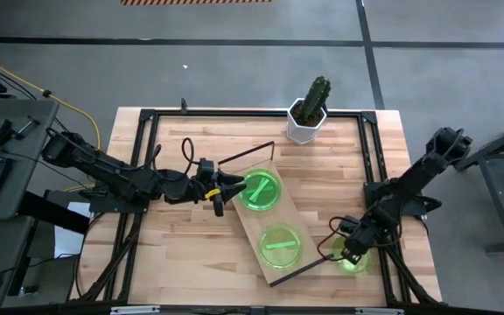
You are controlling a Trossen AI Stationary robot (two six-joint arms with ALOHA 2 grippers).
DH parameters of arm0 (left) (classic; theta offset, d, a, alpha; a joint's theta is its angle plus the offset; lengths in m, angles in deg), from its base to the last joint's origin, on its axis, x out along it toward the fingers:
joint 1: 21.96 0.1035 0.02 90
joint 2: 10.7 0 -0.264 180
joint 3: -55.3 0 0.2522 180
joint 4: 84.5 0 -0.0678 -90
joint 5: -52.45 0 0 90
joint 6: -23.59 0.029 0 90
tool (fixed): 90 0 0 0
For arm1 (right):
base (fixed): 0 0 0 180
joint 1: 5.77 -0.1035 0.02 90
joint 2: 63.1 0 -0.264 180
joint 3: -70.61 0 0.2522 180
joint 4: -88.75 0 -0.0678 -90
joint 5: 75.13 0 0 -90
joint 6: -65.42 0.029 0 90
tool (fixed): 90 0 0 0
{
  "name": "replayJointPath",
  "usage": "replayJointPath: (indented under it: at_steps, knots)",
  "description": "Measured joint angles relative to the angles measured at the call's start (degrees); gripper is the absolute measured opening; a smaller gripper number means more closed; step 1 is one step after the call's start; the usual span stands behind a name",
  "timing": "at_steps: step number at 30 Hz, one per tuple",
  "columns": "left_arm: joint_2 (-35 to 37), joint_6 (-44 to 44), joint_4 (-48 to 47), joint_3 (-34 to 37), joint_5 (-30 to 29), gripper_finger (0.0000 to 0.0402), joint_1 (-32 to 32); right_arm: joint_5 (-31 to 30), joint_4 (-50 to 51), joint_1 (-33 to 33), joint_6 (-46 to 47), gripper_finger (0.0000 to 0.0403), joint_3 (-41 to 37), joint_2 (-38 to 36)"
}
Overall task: Place and stack plates onto a shelf
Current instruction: Stack the green plate on top of the bottom green plate on the shelf
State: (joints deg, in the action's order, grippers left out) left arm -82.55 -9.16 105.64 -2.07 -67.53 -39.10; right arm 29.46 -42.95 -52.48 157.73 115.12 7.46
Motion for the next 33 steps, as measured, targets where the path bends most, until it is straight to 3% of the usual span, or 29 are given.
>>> replayJointPath:
  at_steps: [12,25,33]
  knots:
    - [0.00,0.00,-0.04,0.00,-0.35,0.0139,0.32,-4.63,1.74,2.72,5.48,0.0000,-1.78,0.00]
    - [0.00,-0.03,-0.04,0.00,-0.01,0.0139,1.77,-9.04,6.77,10.82,5.33,0.0000,-1.78,0.00]
    - [0.00,-0.04,-0.04,0.00,0.02,0.0139,1.77,-14.87,8.72,15.30,5.20,0.0000,-1.76,0.00]
